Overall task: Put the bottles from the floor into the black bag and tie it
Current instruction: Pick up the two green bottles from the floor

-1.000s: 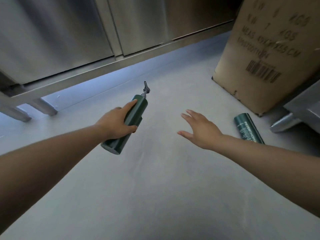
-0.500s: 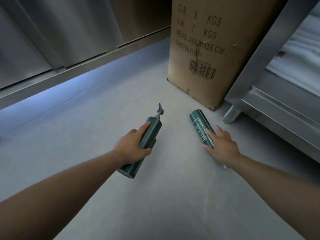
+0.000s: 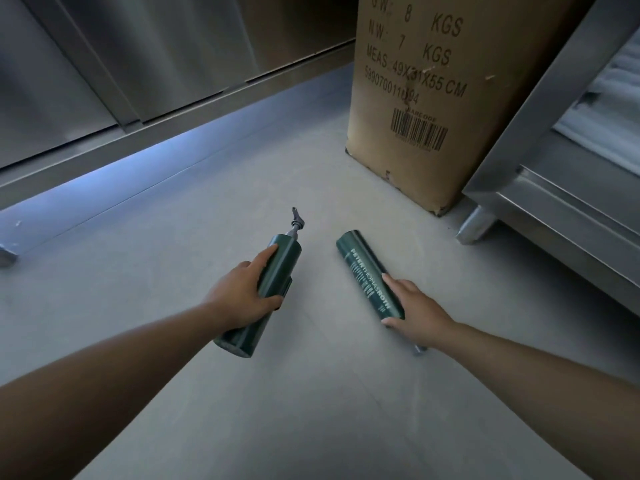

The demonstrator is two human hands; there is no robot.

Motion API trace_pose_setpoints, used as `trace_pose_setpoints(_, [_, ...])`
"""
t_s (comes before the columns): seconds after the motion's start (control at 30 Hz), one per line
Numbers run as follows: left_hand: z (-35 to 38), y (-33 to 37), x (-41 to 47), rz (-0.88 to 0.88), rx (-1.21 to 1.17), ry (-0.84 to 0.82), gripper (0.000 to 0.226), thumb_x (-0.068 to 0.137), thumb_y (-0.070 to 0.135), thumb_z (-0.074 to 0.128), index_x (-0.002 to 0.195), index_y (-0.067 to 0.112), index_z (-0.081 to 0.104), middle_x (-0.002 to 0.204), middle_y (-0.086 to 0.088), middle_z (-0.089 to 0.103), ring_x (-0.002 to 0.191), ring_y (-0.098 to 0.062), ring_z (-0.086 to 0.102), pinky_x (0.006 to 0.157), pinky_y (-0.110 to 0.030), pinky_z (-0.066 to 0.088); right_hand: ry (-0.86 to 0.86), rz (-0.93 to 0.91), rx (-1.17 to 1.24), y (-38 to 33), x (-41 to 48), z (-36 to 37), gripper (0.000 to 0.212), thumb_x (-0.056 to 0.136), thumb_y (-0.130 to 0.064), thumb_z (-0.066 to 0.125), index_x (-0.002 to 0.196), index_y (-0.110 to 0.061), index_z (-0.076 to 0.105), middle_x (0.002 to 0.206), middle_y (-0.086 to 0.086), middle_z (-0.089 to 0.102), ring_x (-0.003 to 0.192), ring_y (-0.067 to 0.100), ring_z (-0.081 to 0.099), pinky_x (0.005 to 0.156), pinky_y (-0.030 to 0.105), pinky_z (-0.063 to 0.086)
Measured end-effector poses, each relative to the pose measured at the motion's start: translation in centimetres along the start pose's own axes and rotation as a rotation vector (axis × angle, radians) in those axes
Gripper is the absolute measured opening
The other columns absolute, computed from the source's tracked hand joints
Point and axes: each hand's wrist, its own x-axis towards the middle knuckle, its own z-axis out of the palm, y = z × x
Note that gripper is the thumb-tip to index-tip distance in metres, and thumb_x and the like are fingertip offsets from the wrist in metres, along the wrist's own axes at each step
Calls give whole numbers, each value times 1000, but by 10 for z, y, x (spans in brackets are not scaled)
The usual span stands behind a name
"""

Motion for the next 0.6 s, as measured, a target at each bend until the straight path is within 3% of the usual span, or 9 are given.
trace_pose_setpoints(0.17, [-14,-21,-13,2,32,-31,93,69,49,65,140,52,5,111,-1,52,87,-19,51,77,-30,42,-84,-117,-65,-6,-3,11,89,85,-35,63,150,-32,2,152,1,23,130,23,41,103,32,38])
trace_pose_setpoints(0.37, [-18,-46,-33,-61,7,-29,93,70,48,65,140,52,6,105,3,45,86,-19,51,78,-29,42,47,-102,-238,-40,15,22,81,86,-49,56,149,-32,9,148,1,27,130,24,36,99,40,41])
trace_pose_setpoints(0.6, [-16,-71,-43,-111,-53,-12,94,68,51,65,140,52,5,105,4,47,88,-17,51,78,-30,43,48,-72,-189,-72,43,29,77,86,-48,58,147,-39,12,143,1,35,126,25,38,99,43,41])
